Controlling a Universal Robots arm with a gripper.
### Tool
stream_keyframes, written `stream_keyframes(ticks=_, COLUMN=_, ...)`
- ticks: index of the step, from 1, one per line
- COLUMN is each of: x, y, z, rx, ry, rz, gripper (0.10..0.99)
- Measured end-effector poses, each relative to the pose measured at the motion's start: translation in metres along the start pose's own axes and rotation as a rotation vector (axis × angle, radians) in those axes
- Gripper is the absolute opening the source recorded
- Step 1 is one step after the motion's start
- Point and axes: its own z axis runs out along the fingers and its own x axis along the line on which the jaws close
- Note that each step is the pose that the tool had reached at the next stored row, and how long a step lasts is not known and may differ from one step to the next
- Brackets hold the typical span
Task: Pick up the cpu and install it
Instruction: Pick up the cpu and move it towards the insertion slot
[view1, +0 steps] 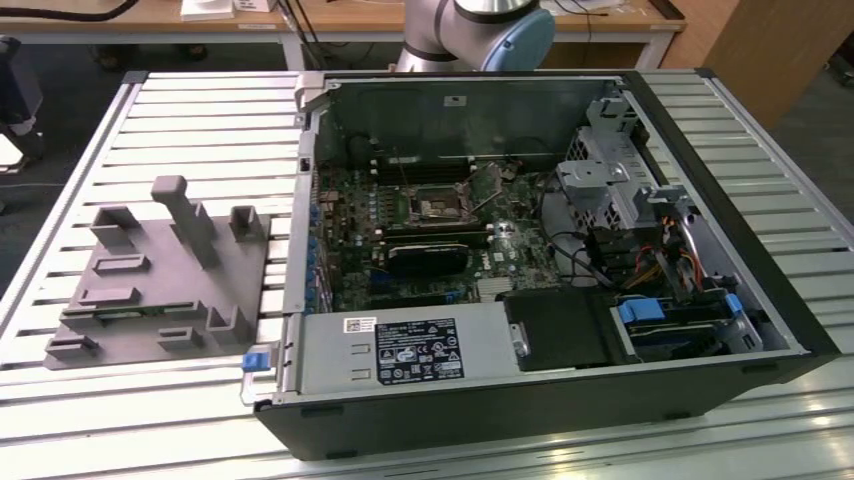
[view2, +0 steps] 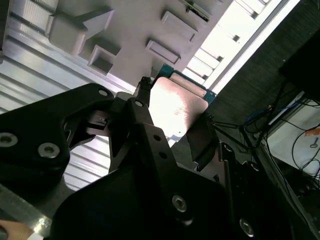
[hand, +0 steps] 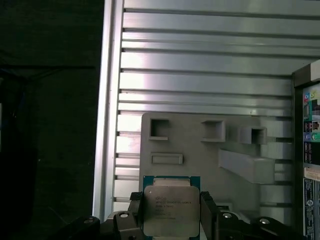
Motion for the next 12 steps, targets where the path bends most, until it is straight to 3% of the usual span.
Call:
stream_keyframes(ticks=6, x=-0.0015, y=0.0007, z=-0.0067, rx=-0.002, ry=-0.0004, rz=0.000, gripper=0.541)
stream_keyframes(ticks=12, x=-0.0150, y=0.0004, z=-0.0069, rx=-0.002, ry=-0.0001, rz=0.000, gripper=0.541)
